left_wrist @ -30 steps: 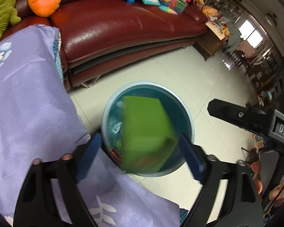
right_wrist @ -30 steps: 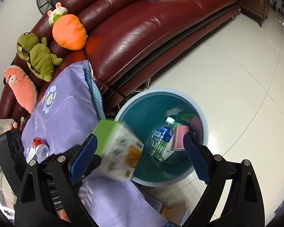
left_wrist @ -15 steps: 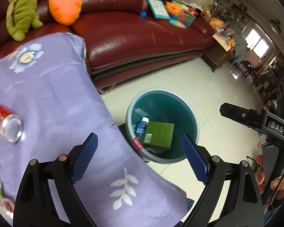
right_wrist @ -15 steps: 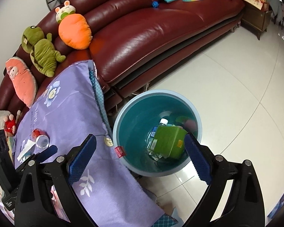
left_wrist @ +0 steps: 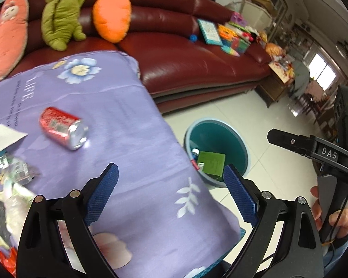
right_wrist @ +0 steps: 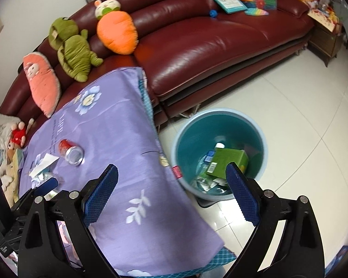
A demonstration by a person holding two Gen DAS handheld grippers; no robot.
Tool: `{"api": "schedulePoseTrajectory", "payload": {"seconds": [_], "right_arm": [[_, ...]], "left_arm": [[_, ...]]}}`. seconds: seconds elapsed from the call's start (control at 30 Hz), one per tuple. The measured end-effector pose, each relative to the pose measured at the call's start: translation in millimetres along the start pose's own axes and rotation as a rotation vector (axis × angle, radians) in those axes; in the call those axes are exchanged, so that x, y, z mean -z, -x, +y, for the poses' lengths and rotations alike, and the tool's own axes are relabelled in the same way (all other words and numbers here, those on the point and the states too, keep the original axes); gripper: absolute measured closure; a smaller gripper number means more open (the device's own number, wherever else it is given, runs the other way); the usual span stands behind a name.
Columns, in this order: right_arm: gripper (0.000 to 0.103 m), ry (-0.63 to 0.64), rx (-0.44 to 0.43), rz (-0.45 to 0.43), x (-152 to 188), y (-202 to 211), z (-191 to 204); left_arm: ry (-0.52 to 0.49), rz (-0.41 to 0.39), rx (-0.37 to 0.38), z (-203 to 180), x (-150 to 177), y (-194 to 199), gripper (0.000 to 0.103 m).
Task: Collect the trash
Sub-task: 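Move both tools back toward the table, then grasp the white green-labelled supplement bottle with the left tool while the right tool grasps the clear plastic bag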
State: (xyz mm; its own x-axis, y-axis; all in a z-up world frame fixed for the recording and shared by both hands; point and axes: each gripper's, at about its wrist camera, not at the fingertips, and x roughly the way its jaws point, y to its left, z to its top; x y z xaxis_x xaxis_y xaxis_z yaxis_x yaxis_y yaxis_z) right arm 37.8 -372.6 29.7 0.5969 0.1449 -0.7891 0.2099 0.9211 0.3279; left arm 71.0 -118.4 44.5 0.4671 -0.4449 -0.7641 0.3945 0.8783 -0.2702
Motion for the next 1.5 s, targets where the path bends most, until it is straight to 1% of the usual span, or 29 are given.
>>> {"api": "schedulePoseTrajectory", "payload": {"seconds": [0.17, 0.27, 0.4, 0.57, 0.63, 0.73, 0.83, 0.93, 1.0, 1.07, 1.17, 1.2, 1.33, 1.5], "right_arm": [[0.013, 0.091, -0.051, 0.042, 12, -4, 43], [0.013, 0.124, -0.071, 0.062, 18, -7, 64], [0.013, 0.169, -0.090, 0.087, 29, -12, 93], [0.013, 0.215, -0.116, 0.145, 40, -26, 123], [0.013, 0.233, -0.124, 0.160, 45, -31, 136], [0.013, 0.266, -0.132, 0.178, 49, -38, 156], [0.013, 0.279, -0.134, 0.186, 48, -43, 165], [0.013, 0.282, -0.127, 0.205, 48, -50, 167], [0.013, 0.274, -0.119, 0.222, 48, -57, 166], [0.013, 0.261, -0.114, 0.238, 49, -64, 165], [0.013, 0.249, -0.110, 0.253, 49, -70, 163], [0.013, 0.248, -0.109, 0.255, 49, -72, 162], [0.013, 0.241, -0.109, 0.267, 48, -78, 160], [0.013, 0.243, -0.115, 0.288, 49, -87, 159]], "left_arm": [[0.066, -0.019, -0.029, 35, 13, 26, 0.011], [0.100, -0.027, -0.045, 56, 22, 42, 0.011], [0.135, -0.044, -0.097, 86, 39, 67, 0.011], [0.186, -0.053, -0.154, 132, 60, 97, 0.011], [0.217, -0.063, -0.191, 154, 67, 108, 0.011], [0.268, -0.062, -0.222, 187, 74, 115, 0.011], [0.274, -0.058, -0.276, 210, 76, 116, 0.011], [0.289, -0.039, -0.304, 230, 77, 109, 0.011], [0.263, -0.015, -0.336, 236, 76, 100, 0.011], [0.222, 0.014, -0.351, 233, 75, 87, 0.012], [0.151, 0.044, -0.363, 224, 74, 70, 0.018], [0.131, 0.054, -0.360, 221, 74, 65, 0.021], [0.073, 0.085, -0.341, 207, 73, 47, 0.021], [0.070, 0.132, -0.321, 205, 73, 26, 0.021]]}}
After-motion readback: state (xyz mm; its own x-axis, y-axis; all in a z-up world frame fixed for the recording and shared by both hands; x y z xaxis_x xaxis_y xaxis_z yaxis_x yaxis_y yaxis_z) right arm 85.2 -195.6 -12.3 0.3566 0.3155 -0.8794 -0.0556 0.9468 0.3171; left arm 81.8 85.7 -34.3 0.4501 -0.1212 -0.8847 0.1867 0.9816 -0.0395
